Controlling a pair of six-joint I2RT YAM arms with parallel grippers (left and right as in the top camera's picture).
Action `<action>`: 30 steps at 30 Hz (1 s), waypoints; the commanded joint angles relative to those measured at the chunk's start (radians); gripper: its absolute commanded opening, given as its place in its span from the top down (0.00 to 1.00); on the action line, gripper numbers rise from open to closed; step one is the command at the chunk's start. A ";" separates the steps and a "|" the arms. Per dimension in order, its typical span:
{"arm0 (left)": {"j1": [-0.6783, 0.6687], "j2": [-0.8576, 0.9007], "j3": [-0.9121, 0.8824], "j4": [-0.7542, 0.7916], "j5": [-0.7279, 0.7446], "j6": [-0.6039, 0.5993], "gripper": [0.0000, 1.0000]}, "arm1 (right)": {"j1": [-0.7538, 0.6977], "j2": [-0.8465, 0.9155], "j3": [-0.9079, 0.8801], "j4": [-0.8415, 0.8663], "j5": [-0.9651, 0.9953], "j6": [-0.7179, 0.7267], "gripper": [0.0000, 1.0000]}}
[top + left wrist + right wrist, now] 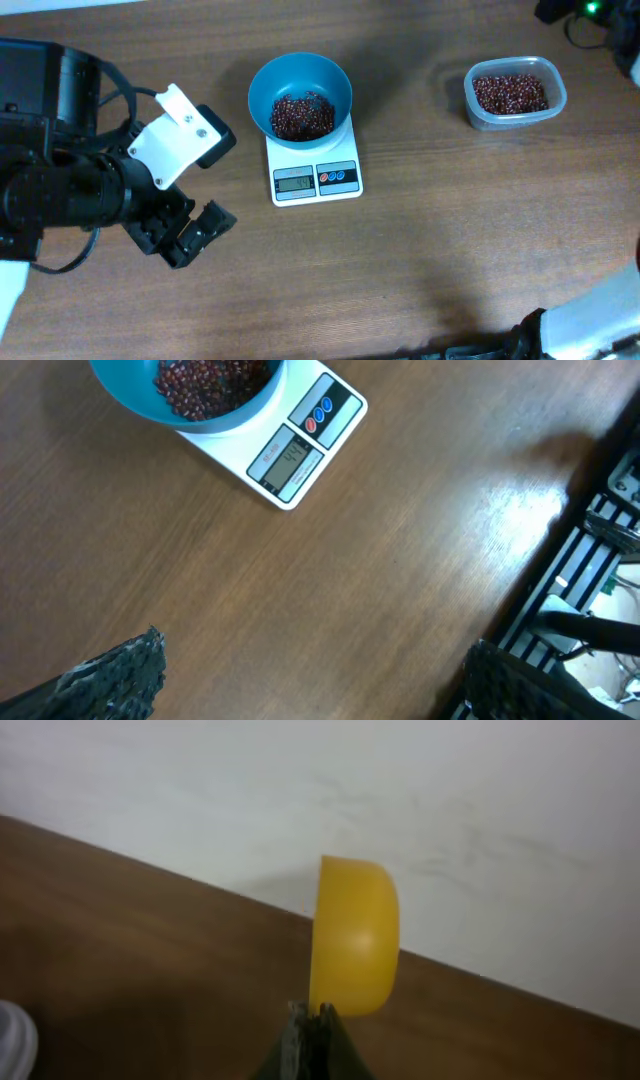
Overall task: Scoop item into bowl and weigh 50g on scale
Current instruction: 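Carry the scoop right back to the bean tub, then dip the yellow scoop into the red beans again with the right gripper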
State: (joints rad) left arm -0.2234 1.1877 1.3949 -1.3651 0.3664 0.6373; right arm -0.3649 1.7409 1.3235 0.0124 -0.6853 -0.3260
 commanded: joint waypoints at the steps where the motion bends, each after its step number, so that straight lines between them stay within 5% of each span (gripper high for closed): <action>1: -0.004 0.000 -0.001 0.001 0.004 0.023 0.01 | 0.005 -0.121 0.003 -0.147 0.165 -0.041 0.96; 10: -0.004 0.000 -0.001 0.001 0.004 0.023 0.01 | 0.068 -0.269 0.002 -0.628 0.203 -0.032 0.96; 21: -0.004 0.000 -0.001 0.001 0.004 0.023 0.01 | 0.110 -0.245 0.002 -0.889 0.570 0.152 0.96; 30: -0.004 0.000 -0.001 0.001 0.004 0.023 0.01 | 0.111 0.007 0.002 -0.706 0.567 0.185 0.96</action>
State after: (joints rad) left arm -0.2234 1.1889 1.3930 -1.3647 0.3664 0.6403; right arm -0.2581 1.7233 1.3247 -0.7341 -0.1299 -0.1600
